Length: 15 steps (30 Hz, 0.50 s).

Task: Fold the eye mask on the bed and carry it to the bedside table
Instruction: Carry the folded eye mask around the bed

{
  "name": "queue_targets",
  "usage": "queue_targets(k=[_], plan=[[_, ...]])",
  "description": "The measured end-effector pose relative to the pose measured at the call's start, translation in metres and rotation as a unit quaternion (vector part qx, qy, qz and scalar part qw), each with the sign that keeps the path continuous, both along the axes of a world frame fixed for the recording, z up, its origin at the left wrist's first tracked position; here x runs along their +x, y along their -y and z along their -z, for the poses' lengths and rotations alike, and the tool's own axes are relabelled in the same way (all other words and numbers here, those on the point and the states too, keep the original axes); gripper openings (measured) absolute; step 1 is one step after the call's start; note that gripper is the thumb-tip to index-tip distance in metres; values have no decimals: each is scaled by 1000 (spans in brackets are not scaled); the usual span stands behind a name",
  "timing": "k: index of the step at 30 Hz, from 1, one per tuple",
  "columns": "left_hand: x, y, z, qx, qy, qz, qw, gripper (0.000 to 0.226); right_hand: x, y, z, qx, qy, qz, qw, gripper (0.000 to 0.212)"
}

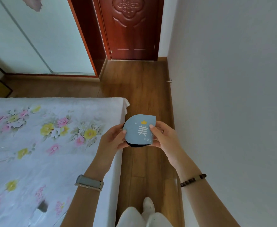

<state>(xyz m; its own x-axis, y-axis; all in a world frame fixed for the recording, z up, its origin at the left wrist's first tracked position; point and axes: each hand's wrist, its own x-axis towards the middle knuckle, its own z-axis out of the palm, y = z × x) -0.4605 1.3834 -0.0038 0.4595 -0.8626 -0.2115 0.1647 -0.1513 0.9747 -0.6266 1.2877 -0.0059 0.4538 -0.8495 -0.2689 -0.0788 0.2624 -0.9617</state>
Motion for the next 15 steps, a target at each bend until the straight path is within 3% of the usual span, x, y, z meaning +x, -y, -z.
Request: queue_targets(k=[6,15], plan=[[32,58,-4,-8,8,-31,999,31,35,67,-8,5,5,-24,1000,31],[99,158,6,-16,1,-33,999,24,102,168,-7,5,8,-30,999,30]])
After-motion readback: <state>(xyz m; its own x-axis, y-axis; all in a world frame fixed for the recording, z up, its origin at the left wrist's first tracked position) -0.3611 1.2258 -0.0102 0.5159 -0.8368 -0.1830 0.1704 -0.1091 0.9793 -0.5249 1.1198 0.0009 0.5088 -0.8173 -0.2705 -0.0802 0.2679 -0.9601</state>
